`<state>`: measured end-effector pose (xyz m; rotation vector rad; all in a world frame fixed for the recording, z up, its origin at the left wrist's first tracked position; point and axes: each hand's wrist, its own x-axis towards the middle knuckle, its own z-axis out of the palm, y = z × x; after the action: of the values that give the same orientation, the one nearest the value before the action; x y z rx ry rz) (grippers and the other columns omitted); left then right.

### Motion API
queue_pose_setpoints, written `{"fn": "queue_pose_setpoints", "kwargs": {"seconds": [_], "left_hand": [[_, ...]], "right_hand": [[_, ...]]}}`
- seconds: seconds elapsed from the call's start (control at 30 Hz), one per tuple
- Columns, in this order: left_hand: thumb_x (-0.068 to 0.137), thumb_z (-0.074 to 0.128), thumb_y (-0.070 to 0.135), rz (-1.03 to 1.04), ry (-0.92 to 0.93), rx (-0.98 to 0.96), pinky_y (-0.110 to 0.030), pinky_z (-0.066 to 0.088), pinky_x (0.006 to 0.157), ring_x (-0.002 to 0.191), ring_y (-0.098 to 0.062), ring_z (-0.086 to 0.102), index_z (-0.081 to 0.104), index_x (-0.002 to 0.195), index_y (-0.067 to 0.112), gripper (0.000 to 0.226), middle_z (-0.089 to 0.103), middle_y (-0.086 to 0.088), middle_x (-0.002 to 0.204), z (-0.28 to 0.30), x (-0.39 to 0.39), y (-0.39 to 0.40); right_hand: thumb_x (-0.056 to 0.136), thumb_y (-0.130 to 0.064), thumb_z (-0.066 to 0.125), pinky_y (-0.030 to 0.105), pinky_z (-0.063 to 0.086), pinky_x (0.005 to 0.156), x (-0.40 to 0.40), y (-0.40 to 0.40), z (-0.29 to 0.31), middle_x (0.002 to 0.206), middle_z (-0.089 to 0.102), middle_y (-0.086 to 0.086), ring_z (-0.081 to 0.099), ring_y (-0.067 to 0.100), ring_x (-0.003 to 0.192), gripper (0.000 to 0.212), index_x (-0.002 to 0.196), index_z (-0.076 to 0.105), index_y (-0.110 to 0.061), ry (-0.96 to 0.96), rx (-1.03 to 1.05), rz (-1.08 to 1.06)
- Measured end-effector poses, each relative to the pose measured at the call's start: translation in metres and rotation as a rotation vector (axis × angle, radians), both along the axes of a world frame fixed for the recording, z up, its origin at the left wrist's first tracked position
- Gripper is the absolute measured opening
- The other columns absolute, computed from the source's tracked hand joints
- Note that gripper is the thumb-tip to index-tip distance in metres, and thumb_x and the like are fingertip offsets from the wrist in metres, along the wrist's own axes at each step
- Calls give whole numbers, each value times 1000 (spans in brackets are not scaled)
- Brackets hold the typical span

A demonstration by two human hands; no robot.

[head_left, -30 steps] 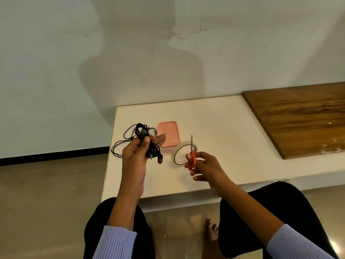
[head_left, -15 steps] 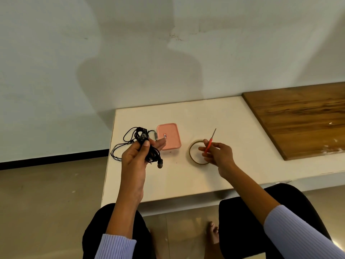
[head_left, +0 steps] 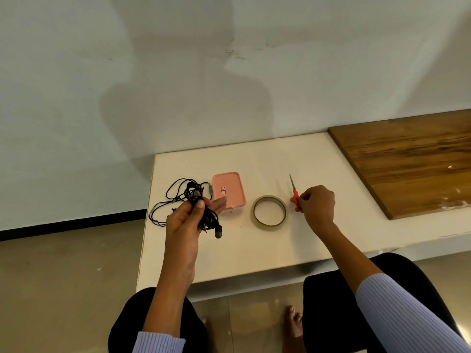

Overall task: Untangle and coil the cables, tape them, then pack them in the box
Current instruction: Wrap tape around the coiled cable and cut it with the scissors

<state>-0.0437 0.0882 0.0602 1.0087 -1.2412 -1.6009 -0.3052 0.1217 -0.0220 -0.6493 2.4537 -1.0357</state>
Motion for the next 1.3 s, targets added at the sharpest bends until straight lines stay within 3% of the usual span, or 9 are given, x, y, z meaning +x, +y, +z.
{"fn": "queue_pose_setpoints", "kwargs": {"seconds": [0.13,0.23,0.47,0.63,0.87,0.97,1.03,1.13,1.3], "left_hand": [[96,43,13,-1,-2,9,-54,41,100,101,-28,68,57,84,7,19,72,-16,100,-2,0,-1],[97,43,13,-1,-11,16,-53,39,103,101,-27,68,56,84,7,19,72,-16,100,-2,-1,-1],[96,44,13,0,-5,22,-60,36,103,102,-28,67,57,85,6,19,73,-16,98,-4,-3,-2],[97,43,11,-4,-10,27,-50,44,93,101,-29,68,59,81,9,22,72,-18,98,-2,-3,0],[97,42,10,-13,26,97,-41,47,72,100,-32,68,60,86,4,22,70,-24,101,-3,-4,0],[97,42,10,-30,8,115,-35,52,71,97,-28,69,60,85,7,22,72,-20,98,-1,-4,0],[97,42,10,-39,-3,119,-35,49,84,97,-27,69,60,83,8,23,73,-17,97,0,-5,0],[97,42,11,-53,-23,117,-36,46,91,97,-25,70,60,84,10,23,73,-15,96,-1,-7,0],[98,42,13,-86,-100,100,-36,41,101,98,-20,69,61,88,5,23,74,-9,95,-2,-10,2]], "right_hand": [[85,-8,64,38,54,73,-1,-1,-4,83,66,16,62,26,73,13,89,69,4,120,150,42],[89,-6,55,34,51,72,6,3,-3,84,63,12,60,24,73,16,95,67,2,182,256,114],[80,-46,68,27,46,81,57,27,7,108,63,-6,60,14,98,37,110,65,-23,364,286,653],[91,-18,57,28,49,81,60,21,-11,106,65,-3,62,17,94,20,107,68,-21,488,235,702],[89,-11,60,29,53,80,55,4,-16,100,69,2,64,18,88,18,102,71,-13,444,108,630],[88,-21,64,26,53,76,69,7,4,89,70,-4,65,13,80,15,96,72,-11,189,-123,503],[91,-31,58,25,56,74,82,10,25,89,73,-1,69,13,82,26,94,71,-10,-205,-291,424],[88,-50,48,33,57,80,92,13,48,100,73,5,70,16,94,46,104,67,-11,-794,-335,346],[75,-64,48,43,54,87,96,10,60,108,70,16,69,28,98,67,116,58,-11,-1097,-376,324]]}}
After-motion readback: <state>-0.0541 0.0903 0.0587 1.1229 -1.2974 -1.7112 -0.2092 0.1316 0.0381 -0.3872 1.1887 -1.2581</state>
